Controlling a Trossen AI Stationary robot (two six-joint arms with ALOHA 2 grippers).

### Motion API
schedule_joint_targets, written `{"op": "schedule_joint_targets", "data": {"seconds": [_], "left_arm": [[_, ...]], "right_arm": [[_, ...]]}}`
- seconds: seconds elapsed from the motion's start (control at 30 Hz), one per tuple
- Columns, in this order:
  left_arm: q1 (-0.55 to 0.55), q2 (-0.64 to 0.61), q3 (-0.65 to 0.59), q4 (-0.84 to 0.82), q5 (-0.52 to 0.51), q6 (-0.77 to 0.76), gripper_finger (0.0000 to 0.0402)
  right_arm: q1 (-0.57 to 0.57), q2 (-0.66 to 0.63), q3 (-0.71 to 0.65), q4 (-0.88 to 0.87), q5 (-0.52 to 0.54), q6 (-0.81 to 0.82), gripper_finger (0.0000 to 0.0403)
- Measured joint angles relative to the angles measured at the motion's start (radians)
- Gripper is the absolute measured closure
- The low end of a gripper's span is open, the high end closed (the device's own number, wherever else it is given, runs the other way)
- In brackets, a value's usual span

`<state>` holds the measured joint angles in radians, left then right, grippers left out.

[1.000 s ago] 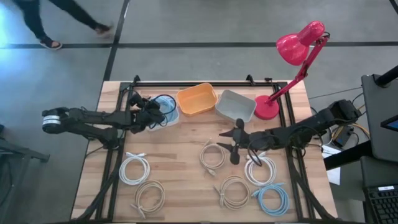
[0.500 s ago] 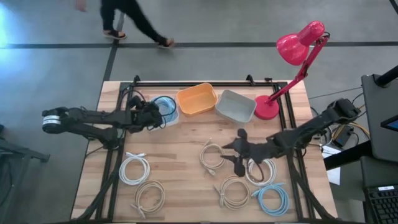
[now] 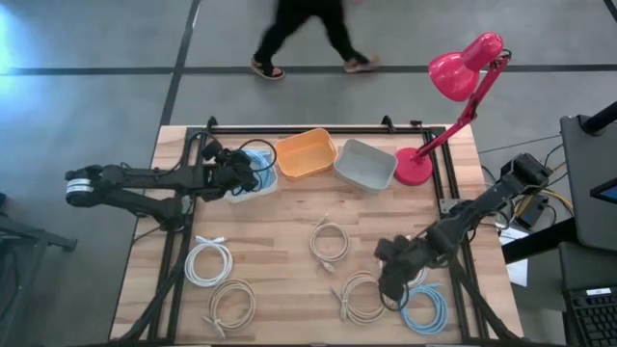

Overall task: Pick & Place USB Port
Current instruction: Put the blue charger cable into the white bin

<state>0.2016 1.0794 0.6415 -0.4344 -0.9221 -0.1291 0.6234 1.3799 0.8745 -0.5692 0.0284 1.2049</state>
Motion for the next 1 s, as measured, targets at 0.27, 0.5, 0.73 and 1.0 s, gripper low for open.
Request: {"op": "schedule_joint_targets", "data": {"seconds": [0.27,0.5,0.73,1.0], "left_arm": [[0.0,0.001,-0.007,0.019,0.0,-0.004,0.0213],[0.0,0.001,-0.007,0.049,0.0,0.001,0.0213],[0.0,0.001,-0.007,0.079,0.0,0.002,0.0213],[0.0,0.001,-0.007,0.084,0.01,0.002,0.0213]], "right_arm": [[0.108,0.062,0.018,-0.157,-0.17,0.246,0.0225],[0.201,0.139,0.015,-0.262,-0.265,0.383,0.0225],[0.257,0.281,0.002,-0.265,-0.382,0.376,0.0225],[0.255,0.403,0.041,-0.283,-0.393,0.25,0.0229]]}}
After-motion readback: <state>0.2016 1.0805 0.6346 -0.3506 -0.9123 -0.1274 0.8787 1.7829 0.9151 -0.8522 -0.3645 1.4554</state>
